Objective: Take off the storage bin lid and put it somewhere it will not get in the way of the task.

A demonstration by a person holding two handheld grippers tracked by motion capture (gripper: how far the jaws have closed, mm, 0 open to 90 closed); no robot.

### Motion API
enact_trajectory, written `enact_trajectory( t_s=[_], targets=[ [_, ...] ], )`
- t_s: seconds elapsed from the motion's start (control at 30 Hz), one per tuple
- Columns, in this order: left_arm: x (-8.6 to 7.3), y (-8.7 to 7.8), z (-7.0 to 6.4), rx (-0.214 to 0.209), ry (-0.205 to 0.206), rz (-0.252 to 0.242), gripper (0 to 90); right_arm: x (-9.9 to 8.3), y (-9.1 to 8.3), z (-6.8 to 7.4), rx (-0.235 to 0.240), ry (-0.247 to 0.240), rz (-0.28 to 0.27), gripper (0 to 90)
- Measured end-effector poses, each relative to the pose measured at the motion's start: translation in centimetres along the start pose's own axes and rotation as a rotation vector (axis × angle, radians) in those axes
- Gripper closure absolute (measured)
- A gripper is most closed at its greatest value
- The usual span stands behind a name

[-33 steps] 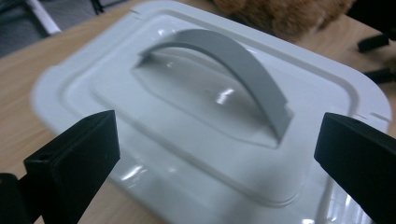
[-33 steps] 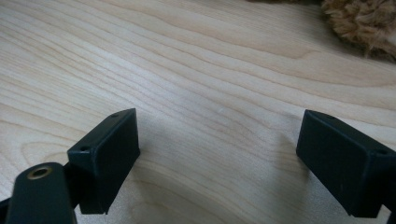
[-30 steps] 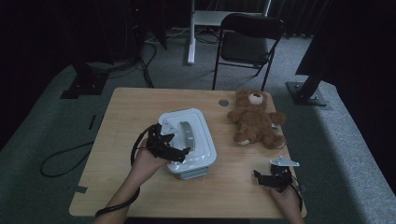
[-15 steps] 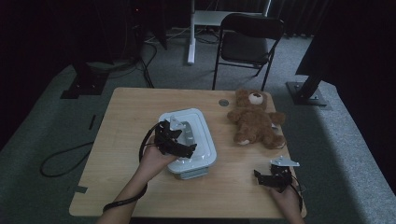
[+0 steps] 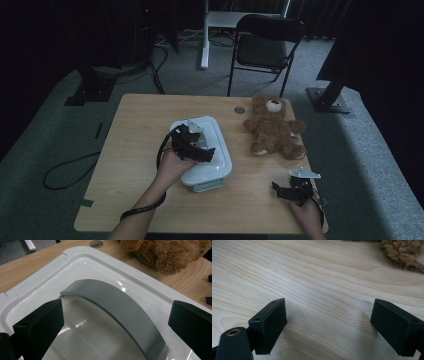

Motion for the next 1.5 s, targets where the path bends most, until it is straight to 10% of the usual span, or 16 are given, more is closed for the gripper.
enact_trajectory(
  t_s=[0.47,0.63,1.2,1.5],
  targets=[
    [-0.1,0.1,0.2,-0.025,-0.102,-0.026,26.3,0.0,0.0,-0.1,-0.003,0.002,0.000,12.6],
    [-0.3,-0.1,-0.7,-0.094,-0.084,-0.023,48.4,0.0,0.0,-0.1,-0.004,0.001,-0.001,12.7],
    [0.5,-2.5,-2.6,-0.297,-0.130,-0.067,70.6,0.0,0.0,-0.1,-0.006,0.005,-0.001,13.0],
    [1.5,-5.2,-3.1,-0.303,-0.086,-0.132,74.7,0.0,0.0,-0.1,-0.007,0.004,-0.001,13.0]
  ],
)
Point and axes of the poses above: each handheld gripper's, and its own axes: y roughly forward along the jaws, x roughly out of its top, z roughly to its left, the point moved 10 cm from there along y, roughly forward along the jaws, and after that the axes turned 14 degrees about -y, right-handed, at the moved point
